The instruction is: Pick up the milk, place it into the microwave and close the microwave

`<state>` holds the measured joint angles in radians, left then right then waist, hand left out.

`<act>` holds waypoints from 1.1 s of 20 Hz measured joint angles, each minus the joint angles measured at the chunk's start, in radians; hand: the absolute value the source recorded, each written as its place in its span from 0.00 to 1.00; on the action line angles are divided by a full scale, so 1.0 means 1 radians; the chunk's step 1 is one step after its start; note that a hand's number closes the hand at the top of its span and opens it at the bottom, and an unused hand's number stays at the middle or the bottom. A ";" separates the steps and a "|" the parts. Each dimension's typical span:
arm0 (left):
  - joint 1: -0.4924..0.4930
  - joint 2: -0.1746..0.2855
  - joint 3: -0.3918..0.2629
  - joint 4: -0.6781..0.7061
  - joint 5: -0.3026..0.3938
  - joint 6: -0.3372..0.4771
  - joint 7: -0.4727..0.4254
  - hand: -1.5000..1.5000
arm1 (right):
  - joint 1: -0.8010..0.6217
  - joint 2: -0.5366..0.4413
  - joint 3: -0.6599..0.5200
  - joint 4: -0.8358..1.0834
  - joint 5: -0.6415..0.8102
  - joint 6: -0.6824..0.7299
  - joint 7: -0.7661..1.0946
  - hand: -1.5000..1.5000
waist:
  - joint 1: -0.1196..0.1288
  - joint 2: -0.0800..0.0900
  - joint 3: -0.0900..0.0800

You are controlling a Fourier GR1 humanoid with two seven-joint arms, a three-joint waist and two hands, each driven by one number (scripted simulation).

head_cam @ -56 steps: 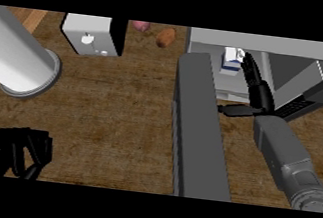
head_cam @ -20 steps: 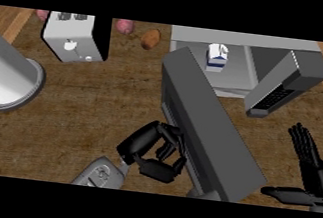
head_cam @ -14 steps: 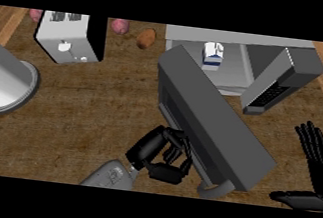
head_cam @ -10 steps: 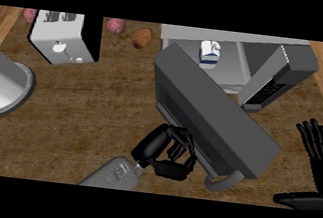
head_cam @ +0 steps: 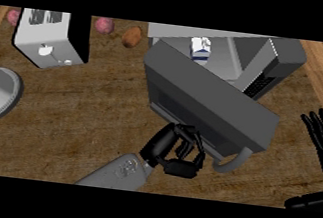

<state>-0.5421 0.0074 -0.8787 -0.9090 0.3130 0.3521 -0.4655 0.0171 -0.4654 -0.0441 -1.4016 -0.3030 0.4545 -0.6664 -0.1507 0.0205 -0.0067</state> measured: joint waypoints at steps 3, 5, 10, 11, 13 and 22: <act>-0.029 0.000 -0.013 -0.004 0.064 0.043 -0.013 1.00 | 0.005 -0.016 0.016 -0.048 -0.023 0.022 0.031 0.00 | -0.023 0.004 -0.001; -0.045 0.000 -0.015 -0.008 0.103 0.082 -0.028 1.00 | 0.002 -0.035 0.015 -0.074 -0.035 0.032 0.050 0.00 | -0.036 0.005 -0.001; -0.090 -0.004 -0.002 -0.008 0.197 0.184 -0.043 1.00 | -0.018 -0.081 0.004 -0.121 -0.066 0.054 0.088 0.00 | -0.061 0.012 -0.001; -0.103 -0.004 0.003 -0.007 0.215 0.206 -0.041 1.00 | -0.024 -0.090 -0.002 -0.129 -0.074 0.056 0.095 0.00 | -0.066 0.012 -0.001; -0.131 -0.005 0.009 0.003 0.248 0.243 -0.038 0.00 | -0.035 -0.105 -0.011 -0.137 -0.086 0.062 0.106 0.00 | -0.076 0.016 -0.001; -0.233 -0.008 0.026 0.058 0.378 0.344 -0.008 0.00 | -0.132 -0.206 -0.096 -0.177 -0.048 0.027 0.108 1.00 | -0.121 0.033 0.000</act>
<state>-0.7750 -0.0006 -0.8526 -0.8506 0.6909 0.6965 -0.4735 -0.1149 -0.6712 -0.1404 -1.5784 -0.3508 0.4816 -0.5582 -0.2713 0.0530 -0.0067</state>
